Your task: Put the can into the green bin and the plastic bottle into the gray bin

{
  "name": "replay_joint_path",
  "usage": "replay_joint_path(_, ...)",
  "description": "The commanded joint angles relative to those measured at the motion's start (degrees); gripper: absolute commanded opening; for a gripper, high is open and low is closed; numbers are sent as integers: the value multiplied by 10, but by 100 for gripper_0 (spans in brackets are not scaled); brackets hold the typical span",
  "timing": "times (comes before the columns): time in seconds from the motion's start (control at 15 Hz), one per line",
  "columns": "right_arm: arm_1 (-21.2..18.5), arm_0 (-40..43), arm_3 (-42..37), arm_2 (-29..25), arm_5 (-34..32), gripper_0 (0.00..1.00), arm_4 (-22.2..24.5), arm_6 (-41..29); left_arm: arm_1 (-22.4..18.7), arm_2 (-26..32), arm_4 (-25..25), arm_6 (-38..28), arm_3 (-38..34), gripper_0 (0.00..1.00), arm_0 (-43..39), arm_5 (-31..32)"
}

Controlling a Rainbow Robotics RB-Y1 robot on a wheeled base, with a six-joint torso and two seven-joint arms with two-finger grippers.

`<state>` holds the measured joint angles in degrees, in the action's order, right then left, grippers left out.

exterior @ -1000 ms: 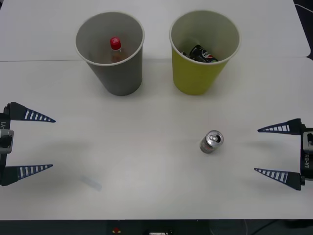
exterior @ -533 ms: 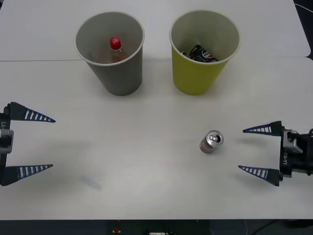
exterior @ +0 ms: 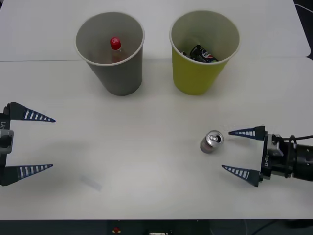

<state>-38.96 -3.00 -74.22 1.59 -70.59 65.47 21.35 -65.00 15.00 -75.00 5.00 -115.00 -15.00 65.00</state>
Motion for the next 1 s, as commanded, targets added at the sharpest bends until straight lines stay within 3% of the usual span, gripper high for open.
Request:
replay_joint_path(0.07,28,-6,23,-1,-4,100,-1,11,0,0,0,0,0,100,0,0)
replay_joint_path(0.67,110,-41,101,-7,16,100,-1,48,0,0,0,0,0,100,0,0)
replay_joint_path(1.0,138,-45,102,-7,48,100,1,62,0,0,0,0,0,100,0,0)
